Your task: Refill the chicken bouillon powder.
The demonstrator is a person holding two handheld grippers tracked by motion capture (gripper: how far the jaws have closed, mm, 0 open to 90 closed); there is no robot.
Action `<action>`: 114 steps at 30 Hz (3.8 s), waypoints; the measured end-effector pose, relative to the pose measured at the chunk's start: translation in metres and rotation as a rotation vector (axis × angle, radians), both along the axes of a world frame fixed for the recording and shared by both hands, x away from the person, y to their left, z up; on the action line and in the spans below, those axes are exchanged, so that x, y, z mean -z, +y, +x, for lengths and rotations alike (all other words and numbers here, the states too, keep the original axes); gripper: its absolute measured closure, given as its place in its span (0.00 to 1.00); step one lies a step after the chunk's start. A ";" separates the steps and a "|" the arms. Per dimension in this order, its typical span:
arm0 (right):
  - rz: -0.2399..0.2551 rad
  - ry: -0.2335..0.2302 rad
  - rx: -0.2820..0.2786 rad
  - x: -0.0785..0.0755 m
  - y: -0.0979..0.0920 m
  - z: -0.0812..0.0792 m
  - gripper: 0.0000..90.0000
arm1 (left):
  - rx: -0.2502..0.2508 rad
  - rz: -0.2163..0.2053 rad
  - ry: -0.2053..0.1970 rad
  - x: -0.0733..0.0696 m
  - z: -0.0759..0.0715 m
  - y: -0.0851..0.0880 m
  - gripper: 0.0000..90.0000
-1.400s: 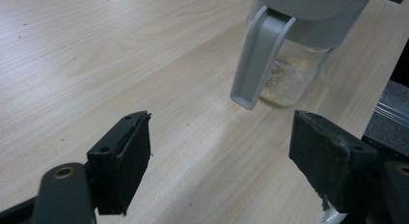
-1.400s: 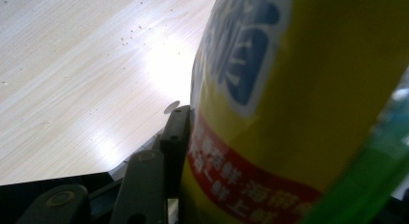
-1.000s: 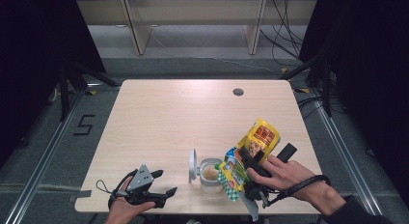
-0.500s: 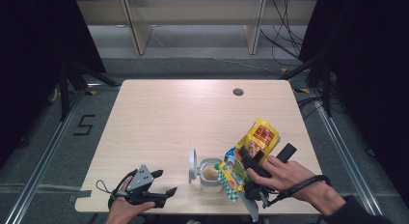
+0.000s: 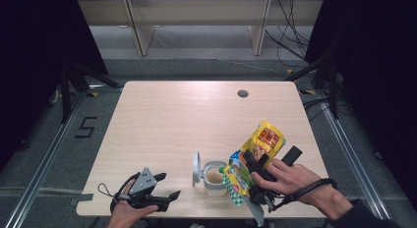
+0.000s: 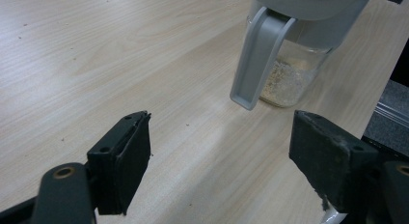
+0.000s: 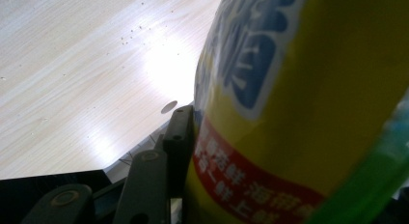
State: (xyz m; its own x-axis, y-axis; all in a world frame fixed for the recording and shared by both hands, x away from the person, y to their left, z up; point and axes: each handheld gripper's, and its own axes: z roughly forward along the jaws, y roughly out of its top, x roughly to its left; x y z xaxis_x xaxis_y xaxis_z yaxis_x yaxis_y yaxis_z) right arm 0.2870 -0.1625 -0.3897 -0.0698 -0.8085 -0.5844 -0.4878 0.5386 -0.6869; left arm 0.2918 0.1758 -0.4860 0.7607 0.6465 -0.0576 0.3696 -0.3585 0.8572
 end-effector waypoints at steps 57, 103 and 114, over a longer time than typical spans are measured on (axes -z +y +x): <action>-0.009 -0.012 -0.012 -0.002 0.000 -0.002 0.70 | -0.016 0.007 0.015 0.000 -0.001 0.000 0.24; -0.007 -0.010 0.000 -0.001 -0.002 -0.003 0.72 | 0.004 0.016 -0.004 0.000 0.001 0.001 0.24; -0.009 -0.012 0.000 -0.001 -0.001 -0.003 0.72 | 0.005 0.017 -0.005 0.000 0.001 0.001 0.24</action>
State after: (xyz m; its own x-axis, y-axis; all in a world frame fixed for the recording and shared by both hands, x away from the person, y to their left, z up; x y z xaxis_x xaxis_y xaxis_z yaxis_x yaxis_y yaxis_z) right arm 0.2843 -0.1639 -0.3882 -0.0627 -0.8140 -0.5775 -0.4795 0.5320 -0.6979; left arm 0.2925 0.1768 -0.4857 0.7643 0.6435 -0.0428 0.3637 -0.3753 0.8526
